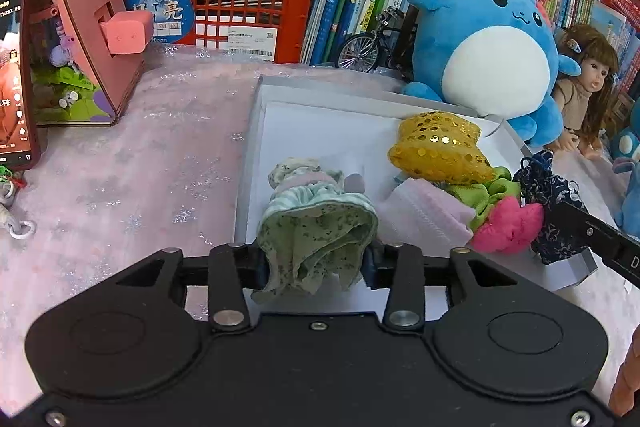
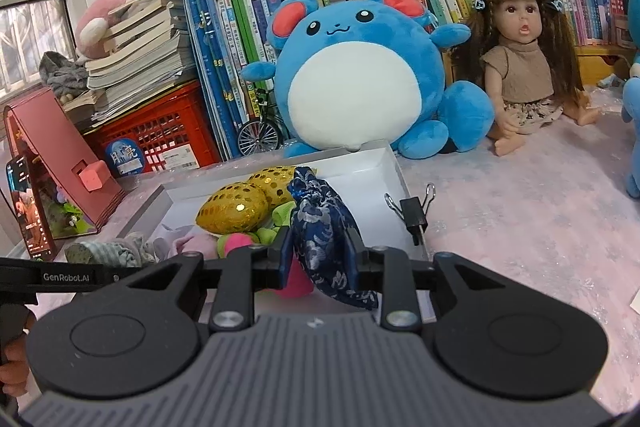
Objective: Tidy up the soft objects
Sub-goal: 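Carry the green cloth and blue pouch over the white box, then lower both items into the box and open both tools, then move left tool to the white foam block while right tool approaches the white fluffy plush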
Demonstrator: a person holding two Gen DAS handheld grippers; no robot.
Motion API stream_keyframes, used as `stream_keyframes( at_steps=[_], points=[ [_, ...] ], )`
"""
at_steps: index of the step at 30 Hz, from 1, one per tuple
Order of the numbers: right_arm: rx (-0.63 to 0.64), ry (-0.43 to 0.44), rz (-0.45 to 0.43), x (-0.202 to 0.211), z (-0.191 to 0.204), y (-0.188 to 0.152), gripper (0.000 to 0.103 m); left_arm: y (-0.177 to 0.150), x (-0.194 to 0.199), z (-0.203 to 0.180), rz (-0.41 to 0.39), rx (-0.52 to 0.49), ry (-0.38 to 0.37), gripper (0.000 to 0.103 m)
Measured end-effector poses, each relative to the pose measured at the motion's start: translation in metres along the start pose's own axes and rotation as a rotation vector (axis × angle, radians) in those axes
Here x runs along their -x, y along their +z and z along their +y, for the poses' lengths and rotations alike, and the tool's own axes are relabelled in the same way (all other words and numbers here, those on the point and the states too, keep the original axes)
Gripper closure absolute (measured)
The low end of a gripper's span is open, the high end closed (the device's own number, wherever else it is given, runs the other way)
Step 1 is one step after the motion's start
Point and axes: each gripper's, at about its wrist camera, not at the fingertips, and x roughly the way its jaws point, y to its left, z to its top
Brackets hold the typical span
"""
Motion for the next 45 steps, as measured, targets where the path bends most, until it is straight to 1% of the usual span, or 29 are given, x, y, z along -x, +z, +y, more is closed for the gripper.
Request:
stream_keyframes(
  at_steps=[3, 5, 9, 10, 13, 20, 25, 28, 33, 35, 41, 45],
  points=[
    [0.004, 0.009, 0.004, 0.001, 0.0, -0.001, 0.059, -0.001, 0.001, 0.0, -0.001, 0.002, -0.003, 0.058],
    [0.008, 0.011, 0.006, 0.002, 0.001, -0.001, 0.047, -0.001, 0.002, -0.001, -0.004, -0.001, -0.005, 0.054],
    [0.016, 0.014, 0.007, 0.003, 0.003, -0.001, 0.047, -0.002, 0.004, -0.003, -0.01, -0.012, -0.013, 0.047],
    [0.015, 0.015, 0.007, 0.004, 0.003, -0.001, 0.046, -0.002, 0.005, -0.004, -0.014, -0.016, -0.011, 0.044],
    [0.016, 0.023, 0.004, 0.006, 0.003, -0.001, 0.043, -0.003, 0.008, -0.007, -0.031, -0.029, 0.011, 0.038],
    [0.044, 0.029, -0.009, 0.013, 0.007, -0.001, 0.029, -0.005, 0.015, -0.01, -0.063, -0.041, 0.012, 0.026],
    [0.065, 0.033, -0.02, 0.018, 0.009, -0.001, 0.019, -0.008, 0.022, -0.018, -0.094, -0.081, 0.034, 0.02],
    [0.073, 0.041, -0.022, 0.021, 0.011, -0.002, 0.017, -0.01, 0.026, -0.02, -0.108, -0.092, 0.038, 0.019],
    [0.1, 0.05, -0.023, 0.027, 0.012, -0.004, 0.012, -0.013, 0.033, -0.019, -0.114, -0.08, 0.029, 0.018],
    [0.111, 0.056, -0.025, 0.03, 0.012, -0.005, 0.008, -0.015, 0.037, -0.019, -0.117, -0.079, 0.031, 0.018],
    [0.17, 0.08, -0.048, 0.045, 0.018, -0.009, 0.001, -0.022, 0.048, -0.021, -0.137, -0.092, 0.027, 0.018],
    [0.205, 0.093, -0.058, 0.053, 0.021, -0.013, 0.0, -0.029, 0.056, -0.022, -0.152, -0.086, 0.025, 0.018]
  ],
)
